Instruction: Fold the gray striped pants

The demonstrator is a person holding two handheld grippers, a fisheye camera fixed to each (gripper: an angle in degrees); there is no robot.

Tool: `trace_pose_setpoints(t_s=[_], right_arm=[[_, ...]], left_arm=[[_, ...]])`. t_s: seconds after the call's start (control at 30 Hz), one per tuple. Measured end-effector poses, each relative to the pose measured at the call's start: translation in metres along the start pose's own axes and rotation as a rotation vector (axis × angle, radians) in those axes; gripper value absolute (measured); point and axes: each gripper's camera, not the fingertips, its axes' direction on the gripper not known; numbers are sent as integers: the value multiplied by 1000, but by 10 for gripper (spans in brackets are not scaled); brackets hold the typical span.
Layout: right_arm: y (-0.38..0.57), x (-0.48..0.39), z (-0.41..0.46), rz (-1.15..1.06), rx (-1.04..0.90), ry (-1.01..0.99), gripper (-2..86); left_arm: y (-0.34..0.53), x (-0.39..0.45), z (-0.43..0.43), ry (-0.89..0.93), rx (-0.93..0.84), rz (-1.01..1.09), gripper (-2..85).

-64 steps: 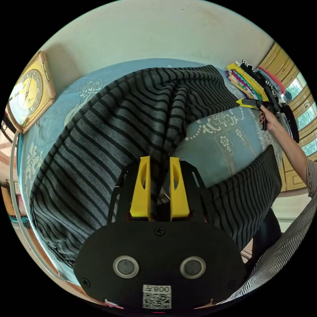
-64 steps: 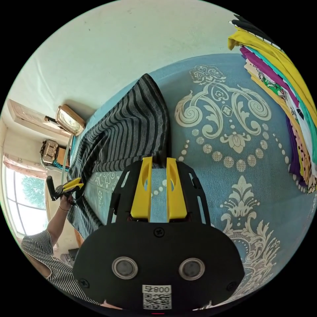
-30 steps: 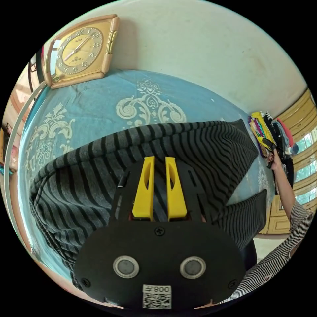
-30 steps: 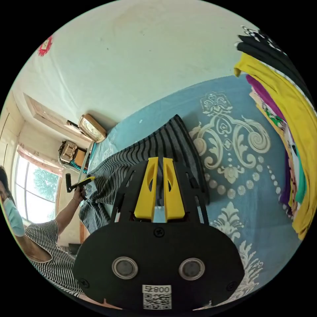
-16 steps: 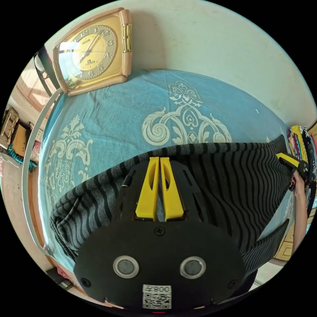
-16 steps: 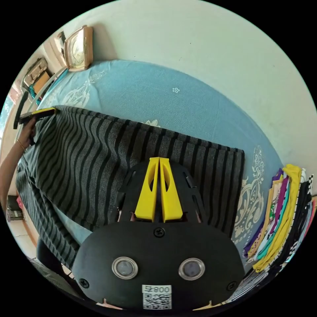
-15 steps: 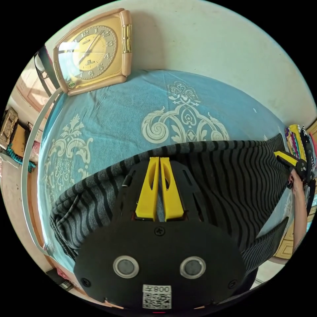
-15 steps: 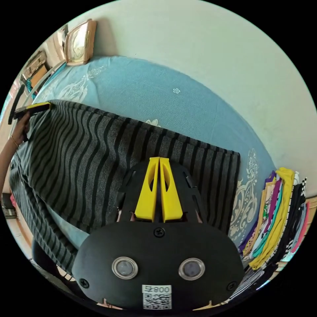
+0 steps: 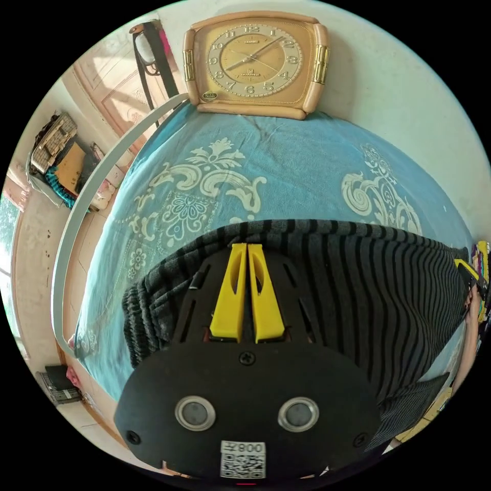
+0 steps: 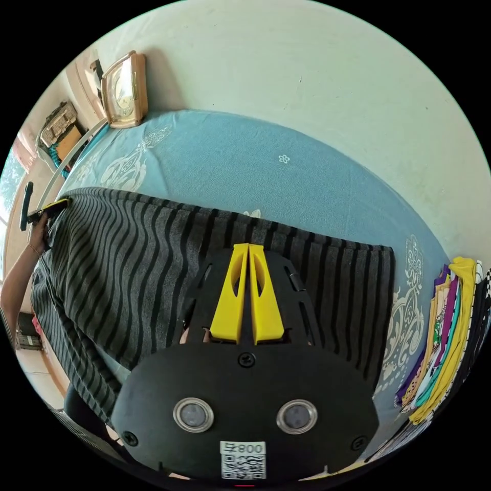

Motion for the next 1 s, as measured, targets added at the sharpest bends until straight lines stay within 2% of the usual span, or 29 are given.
trace_pose_setpoints(t_s=[0.13,0.3,0.43,0.53,0.57,0.7,0.83,1.0], right_arm=[[-1,5,-4,22,3,-38,0],[38,33,-36,101,142,-44,0],[60,85,-39,278,127,-26,-1],[61,106,-22,356,59,-57,-2],[60,107,-20,354,61,-40,-3],[53,109,-21,337,42,3,-5],[69,118,-37,360,90,-43,-5],[130,101,-84,226,157,-89,-5]], left_arm=[[8,14,-30,-21,50,39,2],[42,45,-97,120,221,175,2],[15,111,-103,186,170,371,1],[-20,146,-83,47,77,395,1],[-29,151,-86,20,117,392,1],[-54,153,-99,25,81,378,0],[-42,136,-145,129,123,354,0],[19,130,-213,354,146,452,0]])
